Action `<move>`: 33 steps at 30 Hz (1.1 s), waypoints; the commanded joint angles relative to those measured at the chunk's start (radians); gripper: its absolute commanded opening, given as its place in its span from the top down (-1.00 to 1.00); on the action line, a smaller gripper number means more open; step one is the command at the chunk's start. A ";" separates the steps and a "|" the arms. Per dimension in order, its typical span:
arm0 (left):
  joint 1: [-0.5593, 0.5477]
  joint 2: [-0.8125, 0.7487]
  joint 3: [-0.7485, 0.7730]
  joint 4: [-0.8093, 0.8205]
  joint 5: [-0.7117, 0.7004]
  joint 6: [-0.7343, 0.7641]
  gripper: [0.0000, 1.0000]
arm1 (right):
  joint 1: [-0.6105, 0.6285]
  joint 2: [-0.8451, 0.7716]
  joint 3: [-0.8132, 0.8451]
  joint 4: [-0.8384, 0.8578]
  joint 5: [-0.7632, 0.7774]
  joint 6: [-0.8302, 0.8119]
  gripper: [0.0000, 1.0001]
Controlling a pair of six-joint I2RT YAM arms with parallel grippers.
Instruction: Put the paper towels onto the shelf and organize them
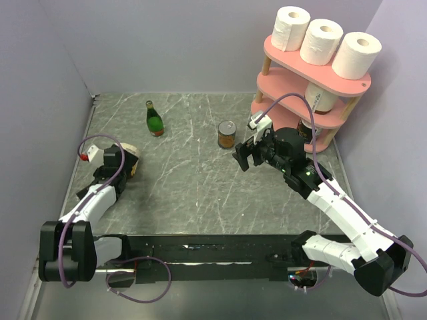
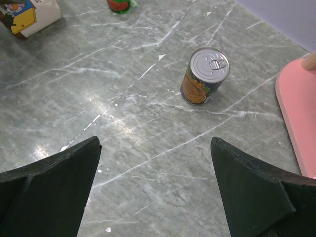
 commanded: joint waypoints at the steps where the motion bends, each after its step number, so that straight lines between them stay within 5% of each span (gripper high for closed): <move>1: 0.005 0.042 -0.011 0.116 -0.027 -0.005 -0.79 | 0.008 0.012 0.009 0.002 0.021 -0.009 -0.99; 17: 0.004 0.051 -0.017 0.130 0.096 0.038 -0.14 | 0.006 0.066 0.033 -0.027 0.029 -0.009 -0.99; 26: -0.052 0.034 -0.031 0.102 0.200 0.084 -0.14 | 0.005 0.089 0.060 -0.040 0.038 -0.014 -0.99; 33: -0.260 -0.056 -0.045 0.067 0.206 0.114 -0.14 | 0.008 0.097 0.067 -0.032 0.047 0.001 -0.99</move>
